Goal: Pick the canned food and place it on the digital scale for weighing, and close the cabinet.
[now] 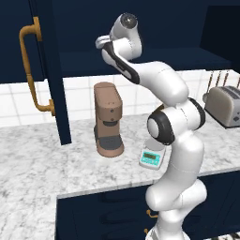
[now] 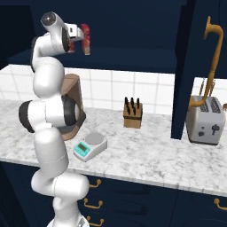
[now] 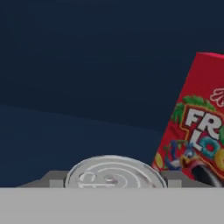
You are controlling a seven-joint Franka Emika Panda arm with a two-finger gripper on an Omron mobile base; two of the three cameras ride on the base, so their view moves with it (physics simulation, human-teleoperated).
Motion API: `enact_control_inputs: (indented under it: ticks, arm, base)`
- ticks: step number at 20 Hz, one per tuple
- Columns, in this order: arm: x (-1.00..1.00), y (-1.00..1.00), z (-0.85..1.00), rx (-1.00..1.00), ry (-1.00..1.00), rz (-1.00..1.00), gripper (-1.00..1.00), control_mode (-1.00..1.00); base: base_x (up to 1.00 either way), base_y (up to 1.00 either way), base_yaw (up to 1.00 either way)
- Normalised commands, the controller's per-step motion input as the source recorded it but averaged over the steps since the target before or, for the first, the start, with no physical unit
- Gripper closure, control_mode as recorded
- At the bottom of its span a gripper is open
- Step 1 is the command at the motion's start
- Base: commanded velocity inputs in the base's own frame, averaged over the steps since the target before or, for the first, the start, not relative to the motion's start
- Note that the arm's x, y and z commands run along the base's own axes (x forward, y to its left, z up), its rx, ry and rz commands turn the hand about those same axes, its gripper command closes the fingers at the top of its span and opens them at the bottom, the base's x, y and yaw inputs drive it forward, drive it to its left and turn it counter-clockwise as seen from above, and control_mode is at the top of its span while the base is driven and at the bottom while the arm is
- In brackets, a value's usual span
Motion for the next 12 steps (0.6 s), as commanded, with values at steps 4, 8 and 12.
enact_control_inputs:
  ticks: [4, 8, 12]
  arm:
    - [-0.75, 0.01, 0.0, 0.0, -0.06, 0.0, 1.0, -1.0]
    - [-0.94, 0.02, 0.0, 0.0, -0.04, 0.0, 1.0, -1.0]
    - [-0.83, 0.0, 0.0, 0.0, -0.02, 0.0, 1.0, -1.0]
  base:
    - [0.0, 0.0, 0.0]
    - [0.0, 0.0, 0.0]
    - [0.0, 0.0, 0.0]
